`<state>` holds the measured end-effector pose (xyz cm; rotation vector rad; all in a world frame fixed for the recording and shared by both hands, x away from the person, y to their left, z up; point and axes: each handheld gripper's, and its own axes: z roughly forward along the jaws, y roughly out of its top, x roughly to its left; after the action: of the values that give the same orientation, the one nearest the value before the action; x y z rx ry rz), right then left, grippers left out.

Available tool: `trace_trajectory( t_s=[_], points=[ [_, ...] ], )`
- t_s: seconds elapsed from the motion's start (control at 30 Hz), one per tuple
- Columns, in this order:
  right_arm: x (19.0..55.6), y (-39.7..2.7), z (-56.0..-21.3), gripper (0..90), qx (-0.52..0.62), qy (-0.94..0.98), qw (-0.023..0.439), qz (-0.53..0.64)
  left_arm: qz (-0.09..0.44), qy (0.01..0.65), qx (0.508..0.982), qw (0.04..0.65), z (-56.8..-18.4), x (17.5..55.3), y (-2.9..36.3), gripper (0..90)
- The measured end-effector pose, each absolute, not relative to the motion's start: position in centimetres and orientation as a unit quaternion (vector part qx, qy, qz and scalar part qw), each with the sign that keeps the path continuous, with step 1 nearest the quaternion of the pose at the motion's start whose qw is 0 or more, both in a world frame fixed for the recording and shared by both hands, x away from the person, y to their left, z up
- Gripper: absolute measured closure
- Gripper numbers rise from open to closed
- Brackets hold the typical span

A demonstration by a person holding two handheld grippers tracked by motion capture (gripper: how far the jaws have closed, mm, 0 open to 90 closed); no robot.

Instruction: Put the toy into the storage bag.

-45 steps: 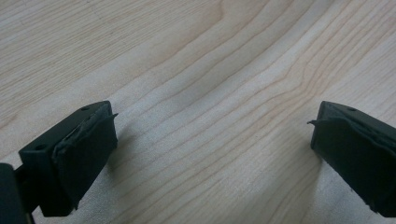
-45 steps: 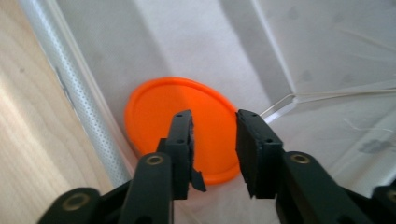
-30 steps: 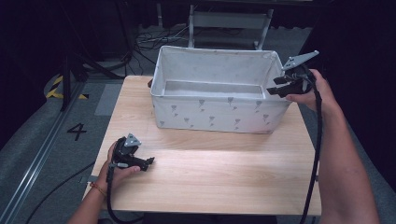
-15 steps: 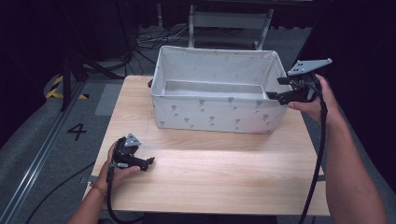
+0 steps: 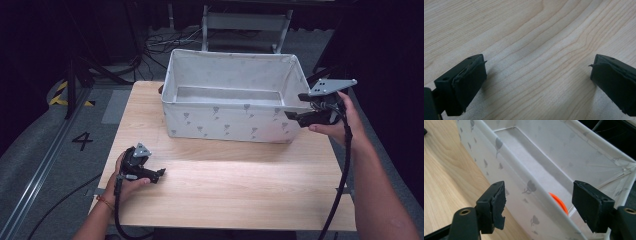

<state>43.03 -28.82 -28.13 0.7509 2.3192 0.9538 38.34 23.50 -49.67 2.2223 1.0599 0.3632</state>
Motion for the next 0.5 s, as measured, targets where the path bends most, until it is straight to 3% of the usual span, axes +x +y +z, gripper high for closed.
trace_trajectory(
  t_s=[0.5],
  points=[
    [38.5, -30.0, -29.8, 26.0, 0.262, 0.851, 0.284, 0.355, 0.138, 0.403, 0.846, 0.321, -49.7, 38.3, 23.5, 0.7]
  ],
)
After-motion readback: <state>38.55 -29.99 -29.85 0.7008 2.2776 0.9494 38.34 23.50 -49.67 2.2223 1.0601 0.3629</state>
